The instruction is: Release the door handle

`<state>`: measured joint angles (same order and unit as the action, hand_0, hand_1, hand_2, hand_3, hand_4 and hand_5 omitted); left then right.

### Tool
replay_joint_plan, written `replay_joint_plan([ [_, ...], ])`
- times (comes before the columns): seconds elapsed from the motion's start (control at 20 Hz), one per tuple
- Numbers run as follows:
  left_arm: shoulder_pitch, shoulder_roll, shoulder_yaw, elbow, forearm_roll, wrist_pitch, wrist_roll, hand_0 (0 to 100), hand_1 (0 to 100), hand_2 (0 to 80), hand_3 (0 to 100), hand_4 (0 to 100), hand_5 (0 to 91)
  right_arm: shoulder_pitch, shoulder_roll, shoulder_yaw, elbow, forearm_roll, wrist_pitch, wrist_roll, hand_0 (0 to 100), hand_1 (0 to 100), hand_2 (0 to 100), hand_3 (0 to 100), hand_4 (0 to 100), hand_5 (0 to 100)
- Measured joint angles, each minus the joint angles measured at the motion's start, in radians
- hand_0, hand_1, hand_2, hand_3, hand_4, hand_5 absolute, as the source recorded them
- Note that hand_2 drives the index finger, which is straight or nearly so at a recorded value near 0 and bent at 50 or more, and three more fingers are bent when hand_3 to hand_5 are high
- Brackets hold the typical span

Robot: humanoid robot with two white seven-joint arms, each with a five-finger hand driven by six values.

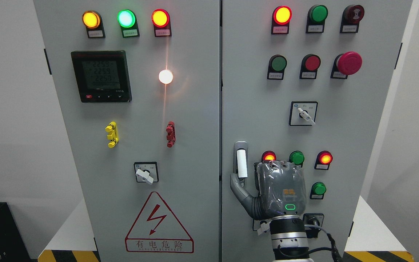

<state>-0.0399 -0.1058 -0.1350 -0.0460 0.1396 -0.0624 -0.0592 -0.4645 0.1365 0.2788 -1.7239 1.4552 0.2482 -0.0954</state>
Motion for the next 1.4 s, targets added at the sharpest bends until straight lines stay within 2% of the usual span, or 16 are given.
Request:
replay_joint_plan([
  [0.75, 0.0, 0.0, 0.0, 0.0, 0.0, 0.0, 0.0, 12, 56, 0.0, 0, 0, 0.0, 0.001, 0.0, -0.004, 0.0, -0.001, 0.0, -0.008, 44, 26, 99, 100, 99, 100],
  [1.4, 0.0, 0.0, 0.0, 0.0, 0.0, 0.0, 0.0, 12, 56, 0.0, 0, 0, 0.0, 0.001, 0.003, -0.01, -0.002, -0.001, -0.001, -0.015, 44, 31, 99, 100, 99, 100],
])
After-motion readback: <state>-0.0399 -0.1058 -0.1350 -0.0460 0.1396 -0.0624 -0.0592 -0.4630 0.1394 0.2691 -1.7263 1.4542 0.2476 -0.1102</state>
